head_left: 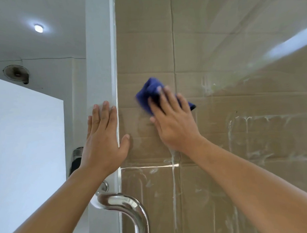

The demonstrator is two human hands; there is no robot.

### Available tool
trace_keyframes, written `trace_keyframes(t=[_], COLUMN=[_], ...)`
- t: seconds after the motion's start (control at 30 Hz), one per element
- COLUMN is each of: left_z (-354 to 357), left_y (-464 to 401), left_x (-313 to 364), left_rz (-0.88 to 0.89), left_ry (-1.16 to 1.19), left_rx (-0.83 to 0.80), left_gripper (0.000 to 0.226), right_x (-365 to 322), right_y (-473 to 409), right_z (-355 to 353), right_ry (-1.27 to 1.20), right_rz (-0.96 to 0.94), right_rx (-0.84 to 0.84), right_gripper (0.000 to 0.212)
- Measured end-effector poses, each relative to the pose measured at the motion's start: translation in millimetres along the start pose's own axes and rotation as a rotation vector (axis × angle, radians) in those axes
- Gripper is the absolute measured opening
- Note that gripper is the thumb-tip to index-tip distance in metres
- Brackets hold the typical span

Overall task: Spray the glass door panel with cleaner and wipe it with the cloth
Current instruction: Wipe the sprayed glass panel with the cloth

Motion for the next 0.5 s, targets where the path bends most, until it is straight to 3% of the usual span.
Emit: trace_keyframes(t=[0.07,0.1,0.23,0.27,0.3,0.43,0.5], left_z=[1,1,0,0,1,2,2], left_y=[0,0,2,2,2,1,2], left_x=[1,2,4,4,5,5,3], left_rz=[-0.002,-0.003,-0.011,-0.01,-0.008,-0.011,-0.003], left_ry=[0.012,0.016,0.024,0.022,0.02,0.047,0.051], left_rx=[0.004,0.0,-0.025,-0.026,-0.026,-0.015,-0.02], left_gripper=[0.083,0.083,0.084,0.083,0.083,0.084,0.084], right_x=[4,10,26,19,10,-9,0], right_y=[8,10,8,8,10,28,26], right_z=[-2,-1,-3,-4,-4,-7,-4], right_ry=[0.01,0.027,0.018,0.021,0.025,-0.004,0.026], right_rz=[-0.226,-0.199,0.486,0.534,0.474,-0.138,-0.042], right_rx=[-0.003,0.011,0.016,0.011,0.005,-0.02,0.009], right_gripper=[0.039,0.037,0.048,0.049,0.047,0.035,0.032])
Point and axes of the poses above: each hand's wrist, its own y-axis away from the middle knuckle, its own z-axis out of the palm, x = y × z, the point moved 1 cm from there along -y, towards the middle knuckle, and after that the axes turned 5 degrees about y, right-handed, at the moved point
